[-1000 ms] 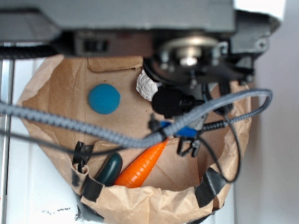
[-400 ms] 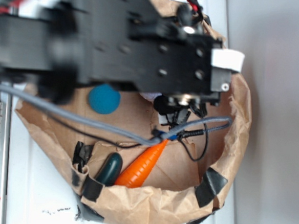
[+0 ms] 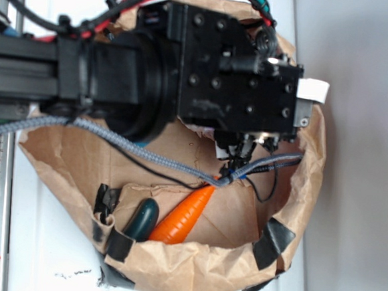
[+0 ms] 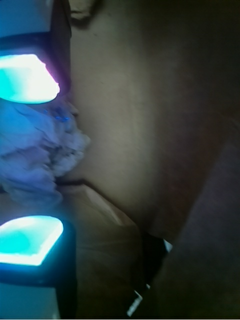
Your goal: Grab the white paper.
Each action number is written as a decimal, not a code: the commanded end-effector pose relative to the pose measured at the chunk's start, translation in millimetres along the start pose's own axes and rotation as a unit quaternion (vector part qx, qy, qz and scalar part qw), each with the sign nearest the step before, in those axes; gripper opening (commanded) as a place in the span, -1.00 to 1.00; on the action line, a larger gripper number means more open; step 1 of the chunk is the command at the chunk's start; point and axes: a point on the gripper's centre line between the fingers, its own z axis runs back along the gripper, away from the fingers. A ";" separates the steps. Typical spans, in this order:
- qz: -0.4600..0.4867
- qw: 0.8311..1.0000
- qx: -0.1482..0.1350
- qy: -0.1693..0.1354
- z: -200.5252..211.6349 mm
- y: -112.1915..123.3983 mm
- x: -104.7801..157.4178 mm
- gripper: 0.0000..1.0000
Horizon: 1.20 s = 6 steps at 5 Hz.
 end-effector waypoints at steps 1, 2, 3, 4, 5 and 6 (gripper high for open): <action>-0.019 0.999 -0.022 -0.015 10.7 2.5 -3.9 1.00; -0.035 0.998 -0.055 0.010 13.5 -1.3 -10.1 1.00; -0.053 0.995 -0.086 0.017 21.4 -2.6 -16.2 1.00; -0.052 0.994 -0.096 0.022 24.7 -2.8 -18.4 1.00; -0.045 0.995 -0.087 0.016 20.4 -6.6 -16.6 1.00; -0.037 0.997 -0.073 0.010 12.8 -10.9 -12.9 1.00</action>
